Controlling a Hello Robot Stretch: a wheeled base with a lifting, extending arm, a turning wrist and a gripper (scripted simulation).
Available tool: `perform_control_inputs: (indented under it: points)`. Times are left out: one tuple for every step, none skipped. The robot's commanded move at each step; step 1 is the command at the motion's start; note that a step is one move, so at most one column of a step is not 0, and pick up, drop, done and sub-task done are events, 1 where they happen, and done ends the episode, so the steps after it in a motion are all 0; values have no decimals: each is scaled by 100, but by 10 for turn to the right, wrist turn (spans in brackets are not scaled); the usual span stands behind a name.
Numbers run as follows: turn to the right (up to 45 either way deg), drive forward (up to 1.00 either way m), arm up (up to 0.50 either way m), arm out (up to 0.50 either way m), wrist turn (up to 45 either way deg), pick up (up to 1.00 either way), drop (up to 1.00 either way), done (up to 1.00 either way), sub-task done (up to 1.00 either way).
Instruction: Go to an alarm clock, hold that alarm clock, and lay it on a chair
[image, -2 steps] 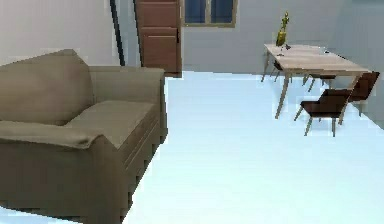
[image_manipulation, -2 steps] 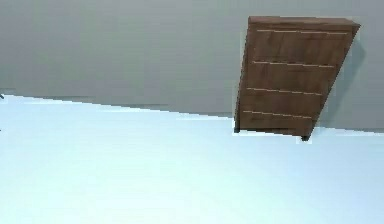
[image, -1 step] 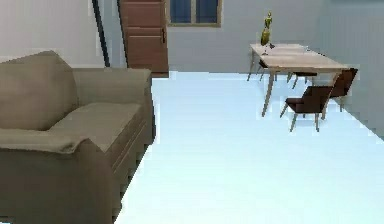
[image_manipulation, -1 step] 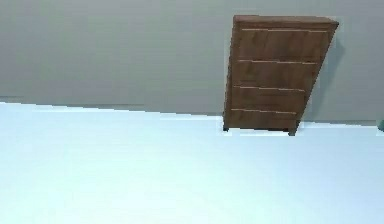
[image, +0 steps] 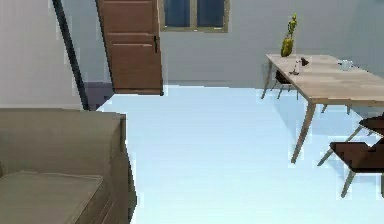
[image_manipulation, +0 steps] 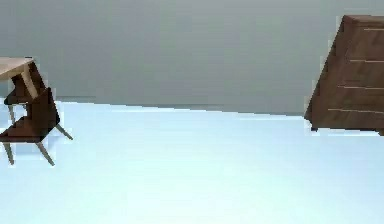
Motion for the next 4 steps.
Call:
perform_control_inputs:
  points:
    - [0,100,0,0,0,0,0,0,0]
    - [-30,0,0,0,0,0,0,0,0]
    - [0,40,0,0,0,0,0,0,0]
    - [-330,0,0,0,0,0,0,0,0]
